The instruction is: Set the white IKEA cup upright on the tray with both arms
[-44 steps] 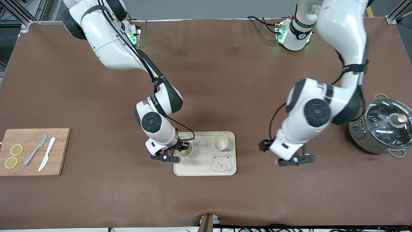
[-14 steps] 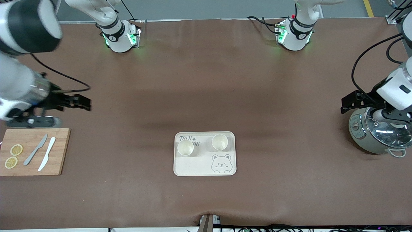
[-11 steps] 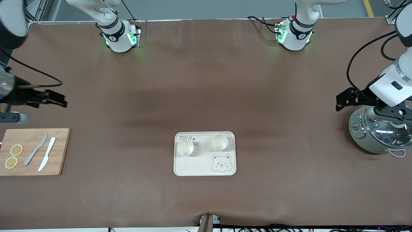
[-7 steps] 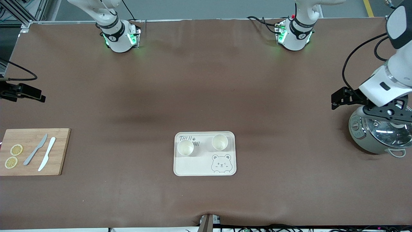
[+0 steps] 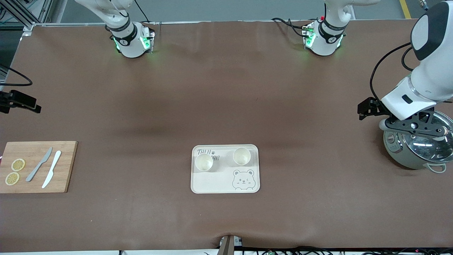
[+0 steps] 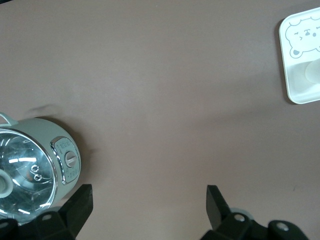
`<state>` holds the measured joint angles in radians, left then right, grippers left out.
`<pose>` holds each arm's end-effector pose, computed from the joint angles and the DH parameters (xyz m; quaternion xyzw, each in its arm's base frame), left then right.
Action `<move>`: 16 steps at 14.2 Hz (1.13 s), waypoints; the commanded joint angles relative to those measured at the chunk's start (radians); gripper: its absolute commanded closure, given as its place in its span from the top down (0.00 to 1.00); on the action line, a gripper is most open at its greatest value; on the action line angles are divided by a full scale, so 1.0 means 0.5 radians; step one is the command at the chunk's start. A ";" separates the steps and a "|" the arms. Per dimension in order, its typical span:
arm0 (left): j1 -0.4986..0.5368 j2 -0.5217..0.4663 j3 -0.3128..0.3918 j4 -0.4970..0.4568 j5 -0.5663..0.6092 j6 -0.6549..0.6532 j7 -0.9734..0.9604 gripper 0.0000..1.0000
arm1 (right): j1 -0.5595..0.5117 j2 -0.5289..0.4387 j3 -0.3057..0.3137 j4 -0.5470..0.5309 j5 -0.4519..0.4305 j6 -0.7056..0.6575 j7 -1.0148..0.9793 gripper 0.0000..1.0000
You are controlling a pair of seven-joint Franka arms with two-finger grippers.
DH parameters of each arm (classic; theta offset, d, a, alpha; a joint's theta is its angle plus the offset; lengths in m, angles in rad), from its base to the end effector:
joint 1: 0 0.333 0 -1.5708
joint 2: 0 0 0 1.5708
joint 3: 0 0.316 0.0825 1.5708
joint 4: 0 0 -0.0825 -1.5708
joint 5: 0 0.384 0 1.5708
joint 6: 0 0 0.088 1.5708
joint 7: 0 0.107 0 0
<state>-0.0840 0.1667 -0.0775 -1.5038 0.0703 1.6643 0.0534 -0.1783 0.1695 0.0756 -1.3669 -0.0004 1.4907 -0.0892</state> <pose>0.6051 -0.0879 0.5677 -0.9935 0.1100 0.0013 0.0287 0.5948 -0.0656 0.6156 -0.9997 0.0072 0.0219 0.0083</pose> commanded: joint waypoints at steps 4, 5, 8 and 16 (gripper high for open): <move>-0.007 -0.008 -0.017 -0.005 0.022 -0.003 -0.079 1.00 | -0.039 -0.035 0.027 -0.025 0.001 0.053 0.034 1.00; -0.010 -0.011 -0.017 -0.005 0.025 -0.003 -0.079 1.00 | -0.042 -0.035 0.027 -0.018 0.007 0.056 0.098 1.00; -0.001 -0.011 -0.020 0.001 0.019 -0.003 -0.067 1.00 | -0.027 -0.026 0.030 0.006 -0.027 0.044 0.206 1.00; -0.007 -0.008 -0.017 -0.002 -0.147 0.037 -0.061 1.00 | -0.027 -0.026 0.033 0.009 -0.021 0.062 0.209 1.00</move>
<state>-0.0870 0.1670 -0.0829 -1.5040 0.0117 1.6720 0.0335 -0.1798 0.1685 0.0773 -1.3602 -0.0039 1.5205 -0.0029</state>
